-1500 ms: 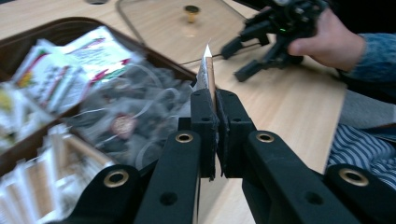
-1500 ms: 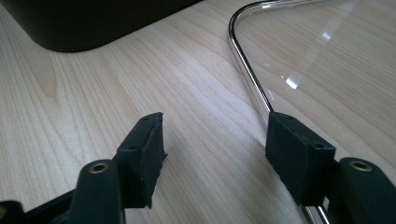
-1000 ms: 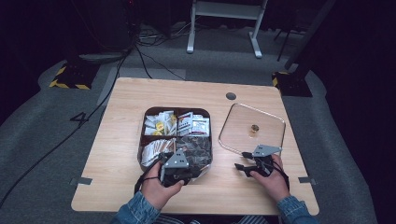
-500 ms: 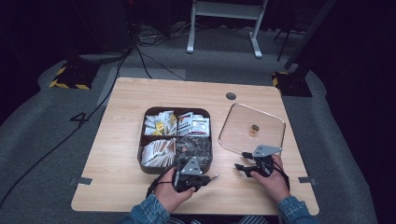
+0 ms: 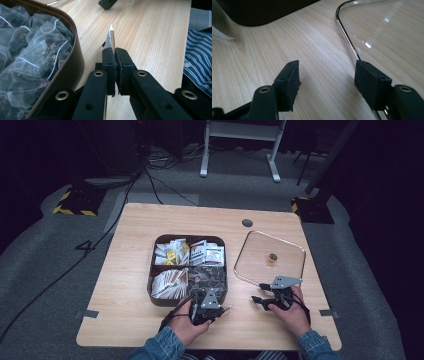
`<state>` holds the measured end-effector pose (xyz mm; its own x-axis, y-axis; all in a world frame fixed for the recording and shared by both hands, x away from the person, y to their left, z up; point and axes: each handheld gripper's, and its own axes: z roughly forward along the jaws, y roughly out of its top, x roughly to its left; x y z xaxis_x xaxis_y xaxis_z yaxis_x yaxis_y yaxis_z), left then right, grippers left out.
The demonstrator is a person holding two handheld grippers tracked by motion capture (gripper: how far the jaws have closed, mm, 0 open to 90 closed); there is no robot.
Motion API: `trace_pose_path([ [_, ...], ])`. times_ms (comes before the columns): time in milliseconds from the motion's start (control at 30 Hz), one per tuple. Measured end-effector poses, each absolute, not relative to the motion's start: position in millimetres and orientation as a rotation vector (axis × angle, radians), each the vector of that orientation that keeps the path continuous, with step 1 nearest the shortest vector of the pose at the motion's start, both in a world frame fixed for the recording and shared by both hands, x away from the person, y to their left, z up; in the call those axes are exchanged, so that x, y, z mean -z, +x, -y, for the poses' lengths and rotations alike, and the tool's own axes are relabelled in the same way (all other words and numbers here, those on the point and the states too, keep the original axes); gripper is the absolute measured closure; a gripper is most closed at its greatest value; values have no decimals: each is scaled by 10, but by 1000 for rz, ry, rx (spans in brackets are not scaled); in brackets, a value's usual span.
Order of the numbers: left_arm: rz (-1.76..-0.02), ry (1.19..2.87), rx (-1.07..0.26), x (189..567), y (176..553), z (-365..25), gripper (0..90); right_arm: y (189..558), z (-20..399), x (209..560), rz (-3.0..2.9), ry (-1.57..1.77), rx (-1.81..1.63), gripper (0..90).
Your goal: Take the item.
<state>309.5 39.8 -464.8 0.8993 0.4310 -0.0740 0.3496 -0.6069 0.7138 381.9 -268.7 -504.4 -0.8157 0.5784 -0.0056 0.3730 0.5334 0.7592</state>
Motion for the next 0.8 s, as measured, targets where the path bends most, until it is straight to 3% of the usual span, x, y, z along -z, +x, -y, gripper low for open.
trace_pose_path([
  [200, -564, 2295, -96, 4678, 3098, -381, 860, 3819, 2687, 5044, -2518, 799, -1155, 376],
  [300, -591, 2281, -19, 4694, 3097, -377, 755, 3818, 2687, 5044, -2518, 799, -1155, 375],
  [433, -595, 2259, 9, 4681, 3086, -378, 684, 3819, 2687, 5044, -2517, 800, -1155, 375],
  [800, -643, 2144, -22, 4524, 3101, -558, 574, 3820, 2687, 5044, -2518, 800, -1155, 375],
])
